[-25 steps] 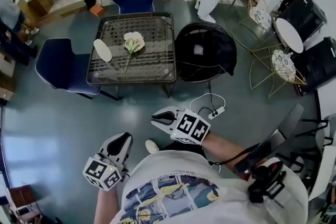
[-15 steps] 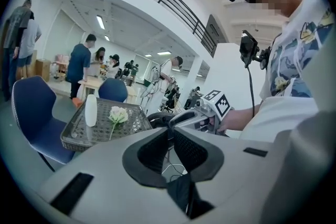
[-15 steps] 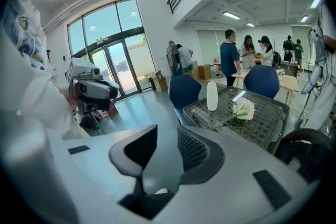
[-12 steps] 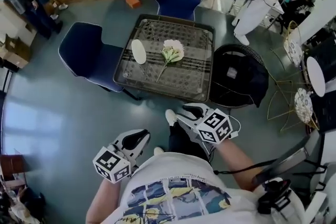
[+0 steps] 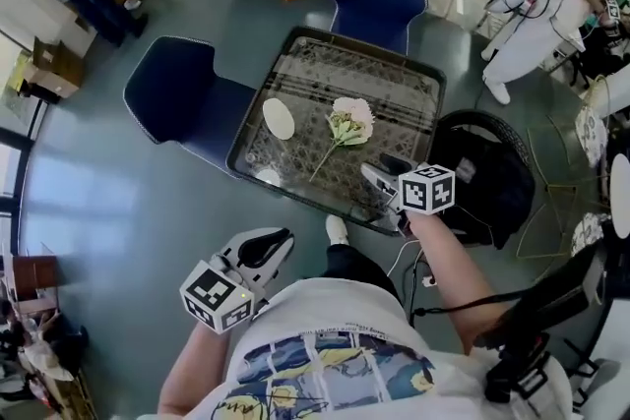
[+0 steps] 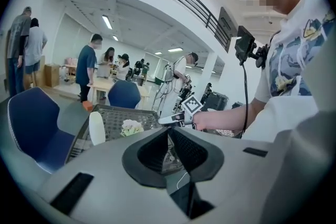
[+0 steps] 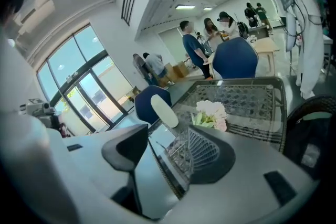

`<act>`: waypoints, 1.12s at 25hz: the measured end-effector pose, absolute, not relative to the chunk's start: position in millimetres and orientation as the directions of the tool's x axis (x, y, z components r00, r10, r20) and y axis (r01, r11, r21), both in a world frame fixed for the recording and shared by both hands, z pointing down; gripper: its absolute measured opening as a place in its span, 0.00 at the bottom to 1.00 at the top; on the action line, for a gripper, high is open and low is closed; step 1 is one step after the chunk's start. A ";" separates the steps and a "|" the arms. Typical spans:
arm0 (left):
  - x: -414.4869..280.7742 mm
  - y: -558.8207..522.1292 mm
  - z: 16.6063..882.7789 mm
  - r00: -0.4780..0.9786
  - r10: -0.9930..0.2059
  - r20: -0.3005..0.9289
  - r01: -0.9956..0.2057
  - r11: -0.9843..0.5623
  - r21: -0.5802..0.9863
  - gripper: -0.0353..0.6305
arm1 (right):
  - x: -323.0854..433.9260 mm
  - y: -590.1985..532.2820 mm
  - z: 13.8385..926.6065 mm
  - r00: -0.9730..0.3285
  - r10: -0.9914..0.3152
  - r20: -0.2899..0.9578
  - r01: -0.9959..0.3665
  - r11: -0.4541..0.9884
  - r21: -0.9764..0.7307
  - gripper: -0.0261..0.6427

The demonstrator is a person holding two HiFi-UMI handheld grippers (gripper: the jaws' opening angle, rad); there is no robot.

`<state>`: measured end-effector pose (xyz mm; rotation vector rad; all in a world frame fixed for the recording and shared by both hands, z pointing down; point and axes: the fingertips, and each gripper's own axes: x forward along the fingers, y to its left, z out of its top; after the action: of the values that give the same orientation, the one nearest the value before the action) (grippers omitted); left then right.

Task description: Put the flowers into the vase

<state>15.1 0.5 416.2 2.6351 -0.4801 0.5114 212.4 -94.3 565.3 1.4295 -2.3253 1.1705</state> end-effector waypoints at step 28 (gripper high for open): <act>17.7 -100.7 436.8 0.699 -0.445 0.560 -0.665 -0.692 0.280 0.12 | 300.3 -292.5 771.7 -0.495 -0.602 0.627 -0.557 -0.334 -0.761 0.55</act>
<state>17.7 -100.7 436.8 2.4389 -0.8546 0.6326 300.3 -292.5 771.7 1.5956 -1.8328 2.0461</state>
